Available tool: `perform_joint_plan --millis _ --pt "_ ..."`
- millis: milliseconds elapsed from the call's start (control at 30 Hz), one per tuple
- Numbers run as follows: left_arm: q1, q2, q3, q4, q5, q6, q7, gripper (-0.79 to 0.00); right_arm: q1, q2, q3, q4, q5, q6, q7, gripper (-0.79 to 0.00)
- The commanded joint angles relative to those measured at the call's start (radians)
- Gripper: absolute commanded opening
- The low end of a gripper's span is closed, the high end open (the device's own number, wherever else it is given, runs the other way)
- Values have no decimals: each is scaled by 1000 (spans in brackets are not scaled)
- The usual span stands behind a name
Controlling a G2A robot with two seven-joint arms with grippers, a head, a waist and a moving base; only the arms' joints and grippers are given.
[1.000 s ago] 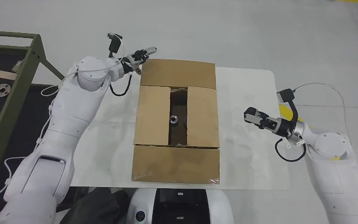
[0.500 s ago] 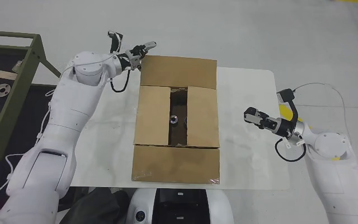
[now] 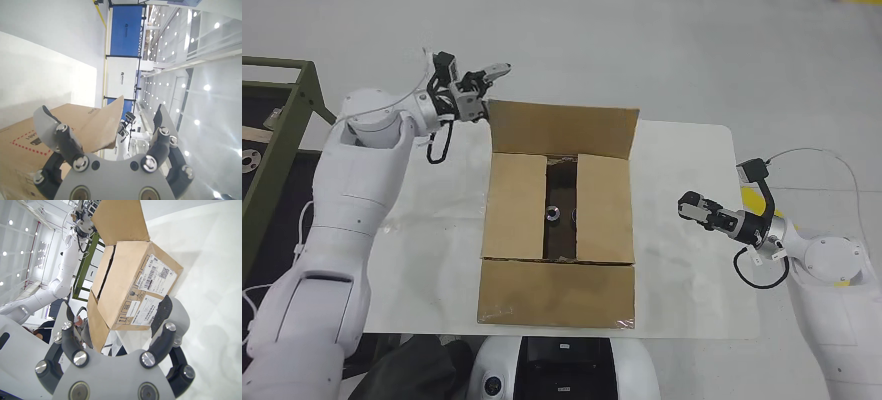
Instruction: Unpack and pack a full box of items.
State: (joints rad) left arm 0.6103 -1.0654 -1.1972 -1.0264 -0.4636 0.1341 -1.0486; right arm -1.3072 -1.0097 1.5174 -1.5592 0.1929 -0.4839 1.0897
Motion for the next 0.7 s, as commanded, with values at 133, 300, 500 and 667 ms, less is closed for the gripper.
perform_joint_plan --millis 133,300,500,667 --pt "26 13 -34 -25 -44 20 -100 0 0 0 0 0 0 0 0 0" --pt "51 25 -57 -62 -61 30 -163 0 0 0 0 0 0 0 0 0" --pt "85 40 -64 -110 -41 29 -269 0 0 0 0 0 0 0 0 0" --pt "115 47 -68 -137 -40 28 -294 0 0 0 0 0 0 0 0 0"
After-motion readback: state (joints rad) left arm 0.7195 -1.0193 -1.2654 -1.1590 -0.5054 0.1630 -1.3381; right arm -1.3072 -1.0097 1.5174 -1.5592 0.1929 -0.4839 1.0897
